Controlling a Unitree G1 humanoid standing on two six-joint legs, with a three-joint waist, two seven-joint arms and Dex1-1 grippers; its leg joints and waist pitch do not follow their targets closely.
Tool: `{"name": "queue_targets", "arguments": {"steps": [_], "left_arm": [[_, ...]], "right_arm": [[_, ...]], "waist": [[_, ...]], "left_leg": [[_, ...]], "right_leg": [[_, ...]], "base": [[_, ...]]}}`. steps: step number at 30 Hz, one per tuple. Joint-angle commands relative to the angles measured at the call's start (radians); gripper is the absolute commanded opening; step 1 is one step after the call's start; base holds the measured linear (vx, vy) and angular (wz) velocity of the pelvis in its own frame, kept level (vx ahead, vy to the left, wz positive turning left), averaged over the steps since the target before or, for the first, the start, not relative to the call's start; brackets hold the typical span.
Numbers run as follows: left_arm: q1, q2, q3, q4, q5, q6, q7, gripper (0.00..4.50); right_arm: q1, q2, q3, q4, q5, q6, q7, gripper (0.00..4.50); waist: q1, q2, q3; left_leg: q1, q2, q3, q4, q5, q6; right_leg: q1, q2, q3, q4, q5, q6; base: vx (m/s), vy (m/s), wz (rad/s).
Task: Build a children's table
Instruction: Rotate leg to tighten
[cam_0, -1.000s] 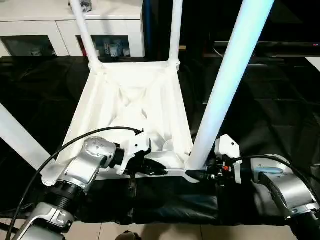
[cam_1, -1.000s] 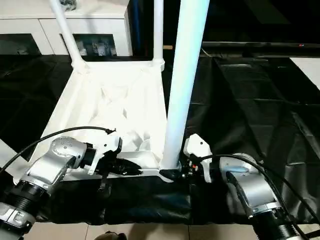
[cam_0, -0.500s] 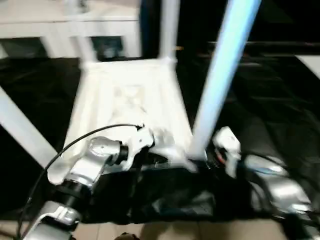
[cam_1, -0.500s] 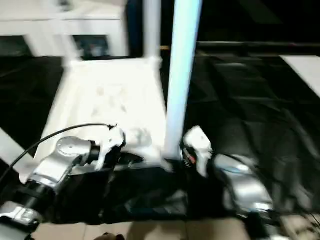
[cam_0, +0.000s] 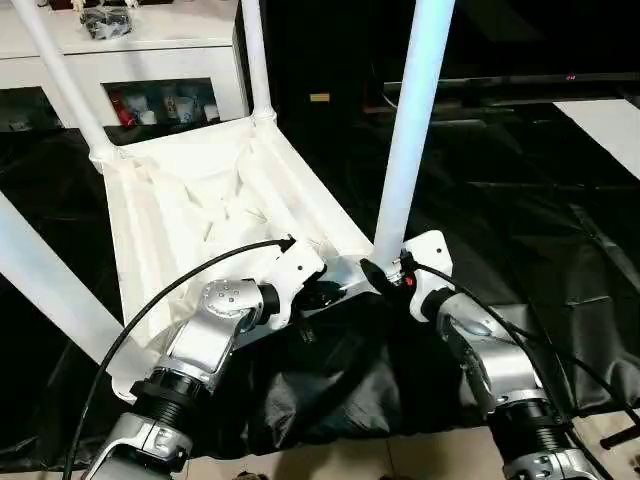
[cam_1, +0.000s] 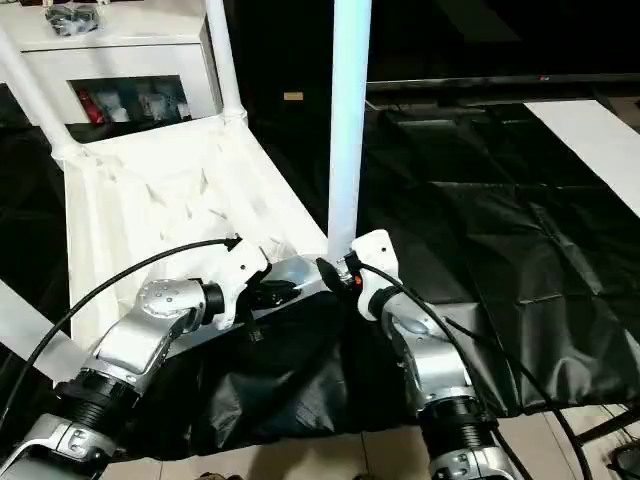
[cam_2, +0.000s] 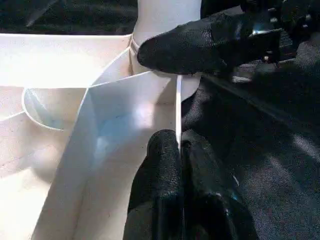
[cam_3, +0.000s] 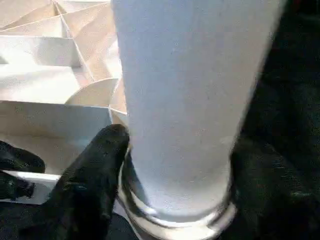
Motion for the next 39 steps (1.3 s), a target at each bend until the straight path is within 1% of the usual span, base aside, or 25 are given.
{"name": "queue_targets", "arguments": {"steps": [1,2,3,4,6,7,8,9,10,11,12,14,16,18,20,22,24,26,28,31,33,34,35,36,39], "left_arm": [[-0.009,-0.057,-0.071,-0.064,-0.059,-0.047,-0.085,0.0],[-0.009,-0.038,-0.069,-0.065,-0.063,-0.055,-0.108,0.0],[-0.009,-0.032,-0.066,-0.066,-0.068,-0.055,-0.116,0.0],[-0.009,-0.028,-0.064,-0.068,-0.071,-0.055,-0.123,0.0],[-0.011,0.001,-0.057,-0.072,-0.093,-0.063,-0.178,0.0],[-0.012,0.011,-0.057,-0.072,-0.098,-0.066,-0.198,0.0],[-0.013,0.027,-0.058,-0.072,-0.106,-0.07,-0.23,0.0],[-0.014,0.041,-0.06,-0.072,-0.112,-0.07,-0.257,0.0],[-0.015,0.047,-0.061,-0.072,-0.114,-0.07,-0.266,0.0],[-0.021,0.078,-0.062,-0.062,-0.118,-0.082,-0.315,0.0],[-0.021,0.078,-0.062,-0.062,-0.118,-0.082,-0.315,0.0],[-0.037,0.131,-0.061,-0.028,-0.121,-0.107,-0.396,0.0],[-0.045,0.146,-0.059,-0.015,-0.122,-0.112,-0.416,0.0],[-0.058,0.166,-0.059,0.005,-0.126,-0.122,-0.447,0.0],[-0.065,0.177,-0.06,0.021,-0.128,-0.135,-0.466,0.0],[-0.069,0.184,-0.064,0.033,-0.123,-0.149,-0.475,0.0],[-0.069,0.194,-0.068,0.037,-0.133,-0.153,-0.503,0.0],[-0.068,0.198,-0.069,0.04,-0.142,-0.151,-0.527,0.0],[-0.066,0.204,-0.073,0.04,-0.143,-0.149,-0.547,0.0],[-0.067,0.206,-0.076,0.047,-0.14,-0.155,-0.558,0.0],[-0.064,0.205,-0.075,0.05,-0.14,-0.162,-0.558,0.0],[-0.063,0.202,-0.073,0.052,-0.139,-0.165,-0.549,0.0],[-0.063,0.199,-0.072,0.052,-0.137,-0.167,-0.54,0.0],[-0.062,0.196,-0.071,0.053,-0.136,-0.169,-0.534,0.0],[-0.056,0.176,-0.062,0.049,-0.133,-0.173,-0.496,0.0]], "right_arm": [[0.013,-0.003,0.084,-0.01,0.02,0.028,0.094,3.44],[0.031,-0.055,0.088,-0.041,0.015,0.026,0.14,3.63],[0.034,-0.068,0.086,-0.048,0.016,0.024,0.152,3.63],[0.037,-0.079,0.084,-0.054,0.018,0.023,0.162,3.8],[0.055,-0.142,0.068,-0.09,0.041,0.016,0.245,3.8],[0.06,-0.161,0.067,-0.1,0.05,0.014,0.275,3.8],[0.067,-0.186,0.066,-0.113,0.064,0.013,0.32,3.8],[0.073,-0.208,0.066,-0.125,0.074,0.011,0.359,3.8],[0.075,-0.215,0.067,-0.129,0.076,0.011,0.372,3.8],[0.087,-0.259,0.077,-0.155,0.093,0.012,0.449,3.8],[0.087,-0.259,0.077,-0.155,0.093,0.012,0.449,3.8],[0.103,-0.329,0.107,-0.194,0.122,0.009,0.569,3.8],[0.106,-0.347,0.116,-0.204,0.128,0.004,0.602,3.8],[0.106,-0.364,0.13,-0.214,0.134,0.019,0.639,3.8],[0.105,-0.372,0.14,-0.219,0.134,0.034,0.655,3.8],[0.103,-0.372,0.148,-0.218,0.125,0.024,0.658,3.8],[0.103,-0.371,0.153,-0.223,0.132,0.028,0.665,3.63],[0.104,-0.37,0.155,-0.228,0.141,0.032,0.672,3.53],[0.108,-0.367,0.157,-0.232,0.145,0.031,0.682,3.43],[0.107,-0.366,0.161,-0.233,0.147,0.034,0.684,3.11],[0.108,-0.359,0.167,-0.23,0.144,0.03,0.679,3.06],[0.11,-0.354,0.17,-0.229,0.142,0.028,0.675,2.93],[0.113,-0.35,0.173,-0.229,0.142,0.029,0.671,2.85],[0.114,-0.346,0.174,-0.23,0.141,0.029,0.669,2.81],[0.129,-0.331,0.181,-0.235,0.142,0.033,0.655,2.78]], "waist": [[0.01,0.002,-0.057],[0.016,-0.002,-0.058],[0.019,0.0,-0.06],[0.023,0.002,-0.061],[0.036,0.0,-0.067],[0.04,0.0,-0.068],[0.046,0.0,-0.073],[0.048,0.002,-0.077],[0.05,0.005,-0.079],[0.053,0.009,-0.078],[0.055,0.009,-0.078],[0.061,0.014,-0.075],[0.066,0.014,-0.071],[0.067,0.014,-0.068],[0.069,0.014,-0.067],[0.067,0.012,-0.067],[0.067,0.009,-0.068],[0.068,0.01,-0.07],[0.069,0.008,-0.072],[0.071,0.01,-0.074],[0.074,0.009,-0.077],[0.074,0.005,-0.078],[0.075,0.007,-0.077],[0.075,0.004,-0.076],[0.077,0.004,-0.076]], "left_leg": [[0.016,0.031,-0.013,-0.076,-0.403,-0.004],[0.013,0.032,-0.011,-0.074,-0.376,0.004],[0.015,0.033,-0.009,-0.073,-0.364,0.009],[0.017,0.033,-0.007,-0.071,-0.353,0.013],[0.014,0.032,-0.002,-0.063,-0.285,0.038],[0.012,0.032,-0.002,-0.061,-0.262,0.046],[0.011,0.032,-0.001,-0.056,-0.217,0.065],[0.004,0.032,-0.003,-0.051,-0.163,0.087],[0.003,0.033,-0.003,-0.048,-0.144,0.096],[0.002,0.034,-0.002,-0.043,-0.128,0.114],[0.003,0.034,-0.001,-0.043,-0.136,0.118],[0.006,0.037,0.0,-0.045,-0.172,0.118],[0.008,0.038,0.001,-0.049,-0.221,0.102],[0.011,0.04,-0.001,-0.055,-0.268,0.07],[0.015,0.04,-0.002,-0.058,-0.291,0.053],[0.012,0.04,-0.003,-0.061,-0.308,0.039],[0.012,0.041,-0.004,-0.061,-0.301,0.036],[0.01,0.04,-0.004,-0.059,-0.281,0.041],[0.009,0.04,-0.003,-0.057,-0.264,0.048],[0.009,0.04,-0.002,-0.054,-0.235,0.058],[0.007,0.04,-0.002,-0.051,-0.207,0.069],[0.006,0.039,-0.002,-0.05,-0.203,0.072],[0.006,0.039,-0.002,-0.049,-0.202,0.074],[0.006,0.038,-0.001,-0.05,-0.207,0.073],[0.008,0.039,-0.001,-0.051,-0.226,0.065]], "right_leg": [[0.033,-0.046,0.036,-0.083,-0.38,-0.168],[0.038,-0.044,0.037,-0.079,-0.336,-0.175],[0.037,-0.044,0.038,-0.077,-0.313,-0.182],[0.035,-0.044,0.039,-0.075,-0.293,-0.19],[0.042,-0.045,0.04,-0.066,-0.215,-0.217],[0.044,-0.046,0.04,-0.062,-0.194,-0.221],[0.046,-0.045,0.039,-0.054,-0.14,-0.232],[0.052,-0.044,0.037,-0.042,-0.07,-0.248],[0.051,-0.042,0.035,-0.038,-0.043,-0.255],[0.048,-0.04,0.032,-0.035,-0.017,-0.27],[0.048,-0.041,0.032,-0.035,-0.021,-0.273],[0.046,-0.04,0.032,-0.04,-0.066,-0.27],[0.044,-0.042,0.033,-0.047,-0.134,-0.262],[0.042,-0.046,0.034,-0.053,-0.204,-0.253],[0.04,-0.046,0.035,-0.056,-0.239,-0.243],[0.041,-0.049,0.036,-0.059,-0.269,-0.233],[0.042,-0.051,0.036,-0.059,-0.274,-0.227],[0.043,-0.051,0.036,-0.056,-0.258,-0.227],[0.043,-0.05,0.036,-0.054,-0.242,-0.232],[0.043,-0.049,0.036,-0.048,-0.198,-0.245],[0.045,-0.048,0.034,-0.043,-0.162,-0.254],[0.046,-0.049,0.034,-0.043,-0.157,-0.255],[0.046,-0.049,0.034,-0.043,-0.163,-0.254],[0.046,-0.049,0.034,-0.044,-0.172,-0.253],[0.044,-0.052,0.035,-0.049,-0.218,-0.242]], "base": [[0.0,0.0,0.0],[0.0,0.0,0.0],[0.0,0.0,0.0],[0.0,0.0,0.0],[0.0,0.0,0.0],[0.0,0.0,0.0],[0.0,0.0,0.0],[0.0,0.0,0.0],[0.0,0.0,0.0],[0.0,0.0,0.0],[0.0,0.0,0.0],[0.0,0.0,0.0],[0.0,0.0,0.0],[0.0,0.0,0.0],[0.0,0.0,0.0],[0.0,0.0,0.0],[0.0,0.0,0.0],[0.0,0.0,0.0],[0.0,0.0,0.0],[0.0,0.0,0.0],[0.0,0.0,0.0],[0.0,0.0,0.0],[0.0,0.0,0.0],[0.0,0.0,0.0],[0.0,0.0,0.0]]}}
